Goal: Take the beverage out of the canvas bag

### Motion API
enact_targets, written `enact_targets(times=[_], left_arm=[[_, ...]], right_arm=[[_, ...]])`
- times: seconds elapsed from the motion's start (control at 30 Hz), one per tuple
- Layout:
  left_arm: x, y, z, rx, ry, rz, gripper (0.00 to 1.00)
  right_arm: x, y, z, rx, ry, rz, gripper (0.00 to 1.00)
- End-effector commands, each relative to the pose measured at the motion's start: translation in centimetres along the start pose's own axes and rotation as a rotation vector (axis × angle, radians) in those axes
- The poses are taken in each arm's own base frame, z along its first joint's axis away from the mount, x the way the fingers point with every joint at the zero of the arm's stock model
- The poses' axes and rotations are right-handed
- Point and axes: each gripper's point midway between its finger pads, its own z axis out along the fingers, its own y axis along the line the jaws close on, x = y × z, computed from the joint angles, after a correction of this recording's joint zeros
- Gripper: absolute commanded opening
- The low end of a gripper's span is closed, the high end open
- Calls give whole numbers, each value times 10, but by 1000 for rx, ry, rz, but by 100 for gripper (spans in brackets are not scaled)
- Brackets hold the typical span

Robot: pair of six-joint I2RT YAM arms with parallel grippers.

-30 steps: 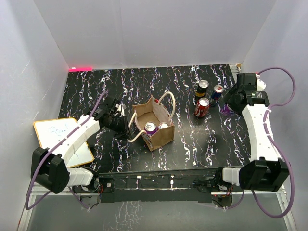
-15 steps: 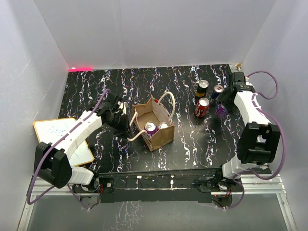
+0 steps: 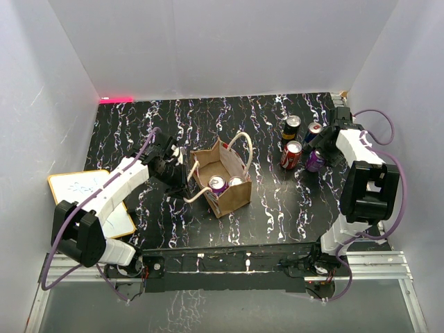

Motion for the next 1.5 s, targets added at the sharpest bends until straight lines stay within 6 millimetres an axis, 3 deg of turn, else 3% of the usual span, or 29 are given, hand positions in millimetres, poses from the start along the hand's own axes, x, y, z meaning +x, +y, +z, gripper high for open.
enact_targets(times=[0.0,0.13,0.27,0.33,0.53,0.67,0.8,0.9,1.0,1.13,1.2,1.37,1.47], left_arm=[[-2,-2,-8,-1,-19,-2,0],[0,-6,-7,16,-8,-31,0],[4,-10,-10,63,-33,-26,0],[8,-6,-8,57,-30,-32,0],[10,-11,-18,81,-56,-45,0],[12,-14,-19,95,-56,-60,0],[17,-19,-17,135,-40,-99,0],[23,-29,-12,221,-20,-149,0],[29,-26,-8,231,-18,-194,0],[37,-17,-9,205,-23,-206,0],[41,-15,-8,205,-19,-209,0],[42,-12,-6,196,-25,-205,0],[38,-9,-6,173,-37,-197,0]], right_arm=[[-19,16,0,-68,-57,29,31],[-16,17,4,-70,-30,-5,57],[-23,21,-6,-97,-63,-32,88],[-23,19,-12,-101,-76,-45,97],[-17,14,-56,-146,-79,-83,100],[8,24,-92,-297,-38,-153,99],[16,36,-141,-379,-147,-286,99],[30,62,-185,-535,-192,-407,99],[67,98,-237,-796,-169,-539,98],[117,130,-307,-1065,-194,-668,98],[148,143,-330,-1168,-153,-734,98],[241,164,-339,-1183,-15,-969,96],[275,170,-313,-1018,-3,-1076,96]])
